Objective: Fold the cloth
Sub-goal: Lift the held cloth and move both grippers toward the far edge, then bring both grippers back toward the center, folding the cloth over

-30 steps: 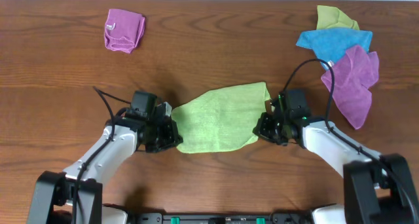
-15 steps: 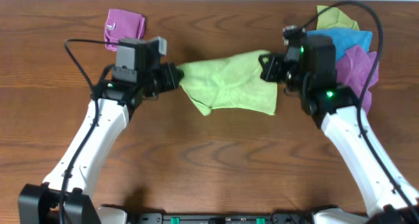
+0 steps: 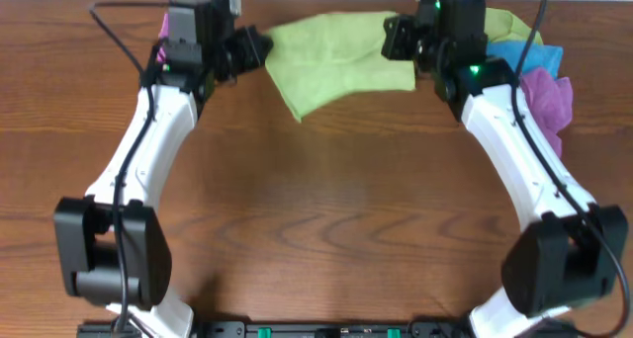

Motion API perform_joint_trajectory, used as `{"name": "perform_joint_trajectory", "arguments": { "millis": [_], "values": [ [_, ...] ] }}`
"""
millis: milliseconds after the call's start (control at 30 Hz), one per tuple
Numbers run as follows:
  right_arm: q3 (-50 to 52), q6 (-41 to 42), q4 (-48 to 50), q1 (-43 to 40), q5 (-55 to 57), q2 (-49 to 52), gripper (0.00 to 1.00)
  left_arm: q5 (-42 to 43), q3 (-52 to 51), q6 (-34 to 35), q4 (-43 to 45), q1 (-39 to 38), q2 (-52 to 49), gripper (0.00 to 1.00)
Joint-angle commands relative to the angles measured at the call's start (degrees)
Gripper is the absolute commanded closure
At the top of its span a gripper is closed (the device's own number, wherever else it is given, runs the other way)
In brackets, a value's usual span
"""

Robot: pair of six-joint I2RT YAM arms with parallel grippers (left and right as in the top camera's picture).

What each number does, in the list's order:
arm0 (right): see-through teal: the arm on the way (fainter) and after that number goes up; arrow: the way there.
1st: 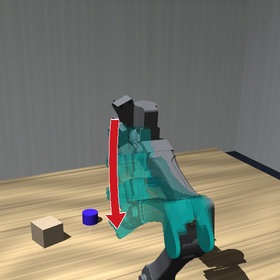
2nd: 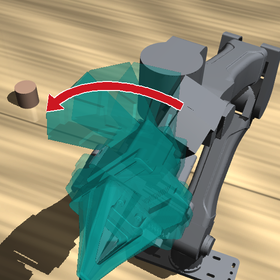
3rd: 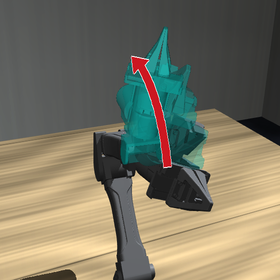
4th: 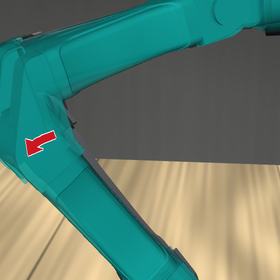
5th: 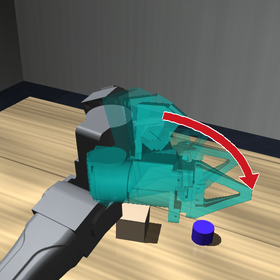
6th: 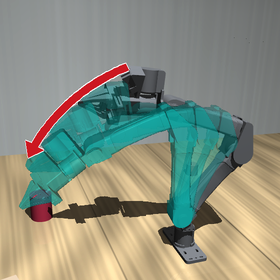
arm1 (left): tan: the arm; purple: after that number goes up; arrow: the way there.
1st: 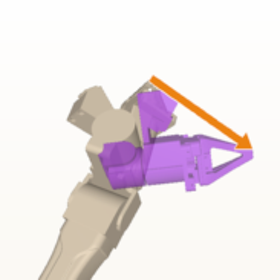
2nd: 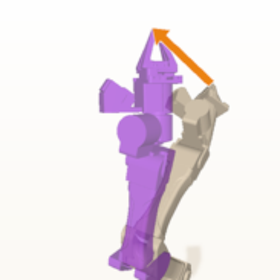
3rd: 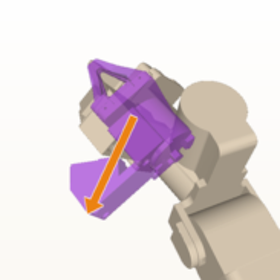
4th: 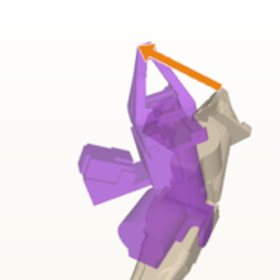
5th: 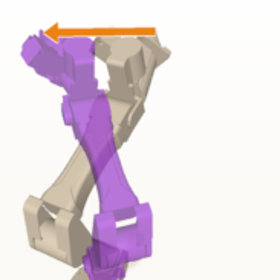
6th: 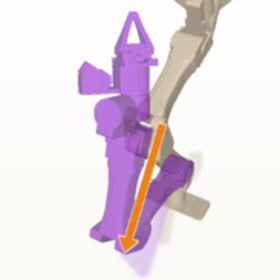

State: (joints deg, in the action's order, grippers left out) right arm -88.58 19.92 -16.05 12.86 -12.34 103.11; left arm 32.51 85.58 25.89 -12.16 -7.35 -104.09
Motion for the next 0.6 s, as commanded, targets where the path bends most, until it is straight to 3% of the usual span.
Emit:
{"name": "perform_joint_trajectory", "arguments": {
  "millis": [0,233,567],
  "values": [
    [-4.2,-1.4,0.0,-0.2,0.5,0.7,0.98,2.1,5.4,-0.4,-0.2,1.0,-1.7,0.94],
    [-5.4,-1.9,-5.8,-0.2,-1.6,0.3,0.98,3.0,11.5,-5.6,-10.6,1.7,-1.9,0.94],
    [-5.4,-8.3,-28.9,3.0,-3.1,0.3,0.99,3.5,11.6,-17.2,-34.2,1.7,-1.9,0.94]
  ]
}}
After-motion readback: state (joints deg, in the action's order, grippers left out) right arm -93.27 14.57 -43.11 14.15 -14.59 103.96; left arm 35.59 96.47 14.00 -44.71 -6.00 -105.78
